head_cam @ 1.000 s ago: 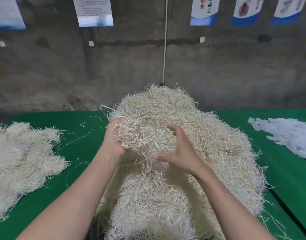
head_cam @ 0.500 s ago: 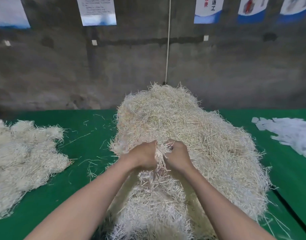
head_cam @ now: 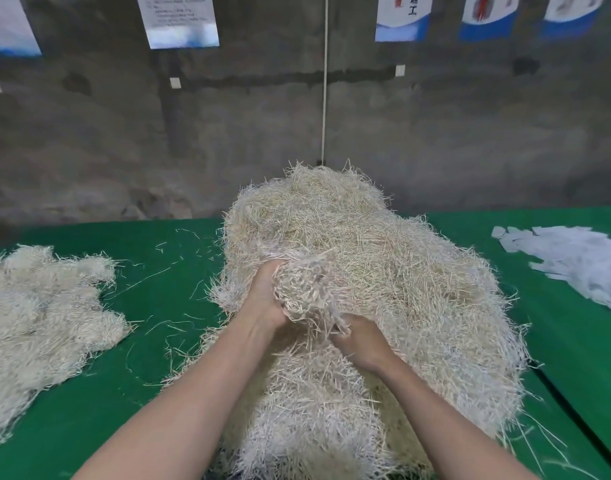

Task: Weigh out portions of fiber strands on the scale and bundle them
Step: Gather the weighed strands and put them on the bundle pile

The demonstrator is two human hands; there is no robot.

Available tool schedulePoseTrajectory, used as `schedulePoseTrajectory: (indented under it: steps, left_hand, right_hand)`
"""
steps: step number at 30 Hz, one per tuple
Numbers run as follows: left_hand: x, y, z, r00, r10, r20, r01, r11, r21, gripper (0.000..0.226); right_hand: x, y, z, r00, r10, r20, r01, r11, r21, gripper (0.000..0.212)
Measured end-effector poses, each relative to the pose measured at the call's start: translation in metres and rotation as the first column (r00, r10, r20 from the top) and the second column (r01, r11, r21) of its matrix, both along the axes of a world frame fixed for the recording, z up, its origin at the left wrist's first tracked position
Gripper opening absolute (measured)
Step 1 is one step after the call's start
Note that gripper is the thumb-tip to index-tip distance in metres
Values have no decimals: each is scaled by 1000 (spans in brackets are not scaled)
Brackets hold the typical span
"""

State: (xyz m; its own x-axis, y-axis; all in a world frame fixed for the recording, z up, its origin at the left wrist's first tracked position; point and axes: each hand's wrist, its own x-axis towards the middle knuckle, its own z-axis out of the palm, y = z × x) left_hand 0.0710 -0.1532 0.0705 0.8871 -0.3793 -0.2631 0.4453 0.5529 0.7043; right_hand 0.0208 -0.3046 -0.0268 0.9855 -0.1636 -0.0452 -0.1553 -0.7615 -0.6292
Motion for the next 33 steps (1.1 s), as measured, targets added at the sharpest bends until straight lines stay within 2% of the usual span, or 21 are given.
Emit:
schedulePoseTrajectory:
  steps: [4, 8, 10, 12, 14, 17, 20, 22, 23, 24, 25, 26, 27, 28, 29, 30, 32, 33]
  left_hand:
    - [9, 5, -4, 991, 128, -30, -131, 986, -101, 31]
    - [17, 9, 9, 986, 150, 75, -141, 984, -112, 23]
    - [27, 22, 23, 975, 202, 88, -185, 967, -175, 17]
    - [37, 32, 32, 970, 201, 133, -177, 969, -174, 16]
    - [35, 30, 32, 974, 168, 152, -154, 983, -96, 13]
    - [26, 20, 21, 986, 143, 87, -141, 990, -23, 19]
    - [24, 20, 20, 989, 138, 56, -136, 990, -45, 21]
    - [23, 18, 23, 992, 127, 28, -124, 989, -80, 23]
    - [22, 16, 25, 992, 125, 10, -124, 988, -96, 23]
    - [19, 13, 28, 992, 124, -6, -124, 986, -114, 22]
    - [17, 11, 33, 990, 136, -25, -139, 981, -139, 21]
    - [16, 10, 39, 989, 145, -19, -146, 974, -174, 23]
    - [15, 10, 44, 988, 155, 17, -148, 967, -206, 33]
    - [14, 12, 49, 984, 157, 79, -136, 965, -224, 43]
    - [12, 16, 50, 973, 171, 155, -139, 970, -201, 45]
    - [9, 19, 50, 953, 200, 226, -175, 976, -126, 40]
    - [2, 30, 41, 905, 264, 332, -313, 944, 102, 21]
    - [-1, 37, 36, 887, 302, 348, -375, 913, 164, 18]
  right_hand:
    - [-10, -18, -19, 994, 7, -105, -19, 993, -116, 55]
    - [-13, -22, -24, 996, 13, -85, -22, 995, -101, 50]
    - [-23, -27, -35, 990, -4, -143, -20, 985, -169, 54]
    - [-31, -29, -41, 985, -32, -170, -5, 977, -215, 59]
    - [-30, -20, -26, 993, -30, -115, 13, 990, -143, 65]
    - [-18, -4, 19, 998, -5, 69, 5, 1000, 2, 74]
    - [-6, 5, 58, 979, 101, 178, -93, 994, -52, 105]
    - [-3, 17, 81, 963, 196, 186, -220, 968, 121, 123]
    - [-3, 25, 90, 956, 225, 189, -265, 937, 229, 125]
    - [-3, 33, 94, 952, 235, 199, -287, 910, 300, 118]
    - [-2, 41, 96, 950, 233, 206, -293, 895, 336, 101]
    - [-3, 50, 97, 951, 220, 217, -291, 873, 392, 72]
    - [-4, 58, 96, 963, 172, 209, -257, 821, 509, 40]
    - [-5, 65, 94, 980, 100, 173, -191, 717, 670, 19]
    - [-7, 71, 92, 992, 39, 119, -121, 544, 830, 12]
    - [-10, 76, 92, 998, 7, 61, -60, 318, 946, 14]
    - [-13, 80, 94, 1000, 4, 20, -19, -70, 997, 11]
    - [-15, 82, 98, 1000, 19, 16, -12, -173, 985, 8]
